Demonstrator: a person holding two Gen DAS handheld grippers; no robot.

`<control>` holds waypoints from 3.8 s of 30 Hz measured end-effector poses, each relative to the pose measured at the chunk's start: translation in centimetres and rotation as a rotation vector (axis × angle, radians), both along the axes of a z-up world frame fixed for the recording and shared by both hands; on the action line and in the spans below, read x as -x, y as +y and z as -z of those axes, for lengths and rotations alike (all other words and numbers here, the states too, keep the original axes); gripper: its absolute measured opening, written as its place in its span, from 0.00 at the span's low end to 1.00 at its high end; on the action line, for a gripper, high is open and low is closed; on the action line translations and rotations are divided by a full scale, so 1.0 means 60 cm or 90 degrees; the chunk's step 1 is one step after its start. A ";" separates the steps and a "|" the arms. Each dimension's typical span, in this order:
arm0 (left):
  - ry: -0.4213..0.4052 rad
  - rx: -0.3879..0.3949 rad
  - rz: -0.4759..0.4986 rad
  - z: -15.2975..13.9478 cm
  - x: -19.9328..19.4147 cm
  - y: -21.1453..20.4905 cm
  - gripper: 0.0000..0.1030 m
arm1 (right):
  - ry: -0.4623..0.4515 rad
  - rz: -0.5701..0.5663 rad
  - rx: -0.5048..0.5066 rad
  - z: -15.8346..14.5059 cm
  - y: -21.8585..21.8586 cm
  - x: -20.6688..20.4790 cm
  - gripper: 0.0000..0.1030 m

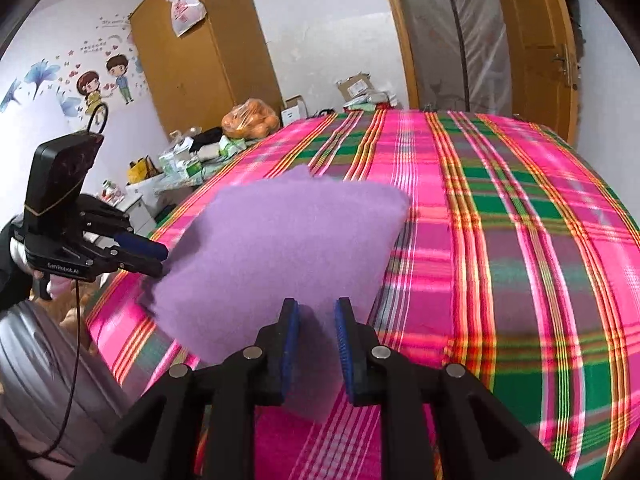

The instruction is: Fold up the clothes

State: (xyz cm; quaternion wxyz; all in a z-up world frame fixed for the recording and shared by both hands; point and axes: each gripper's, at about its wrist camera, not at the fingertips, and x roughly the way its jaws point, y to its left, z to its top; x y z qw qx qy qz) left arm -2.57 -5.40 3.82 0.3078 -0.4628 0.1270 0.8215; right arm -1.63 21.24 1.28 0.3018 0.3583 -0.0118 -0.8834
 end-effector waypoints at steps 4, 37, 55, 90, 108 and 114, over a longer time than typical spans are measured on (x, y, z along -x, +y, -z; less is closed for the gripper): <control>0.014 -0.030 -0.062 -0.010 0.038 -0.006 0.17 | 0.000 0.027 0.021 -0.012 -0.001 0.032 0.19; -0.070 -0.138 -0.192 0.006 0.128 -0.067 0.18 | -0.083 0.089 0.075 0.004 0.029 0.162 0.19; -0.069 -0.062 -0.095 0.019 0.093 -0.017 0.18 | -0.091 0.069 0.059 0.009 0.015 0.149 0.20; -0.035 -0.070 -0.173 0.004 0.118 -0.028 0.18 | -0.247 0.152 0.233 0.070 0.085 0.265 0.18; -0.054 -0.040 -0.200 0.031 0.125 -0.037 0.19 | -0.078 0.044 0.055 0.013 0.024 0.114 0.19; -0.057 -0.010 -0.167 0.037 0.083 -0.034 0.19 | -0.094 0.056 0.061 0.023 0.050 0.087 0.39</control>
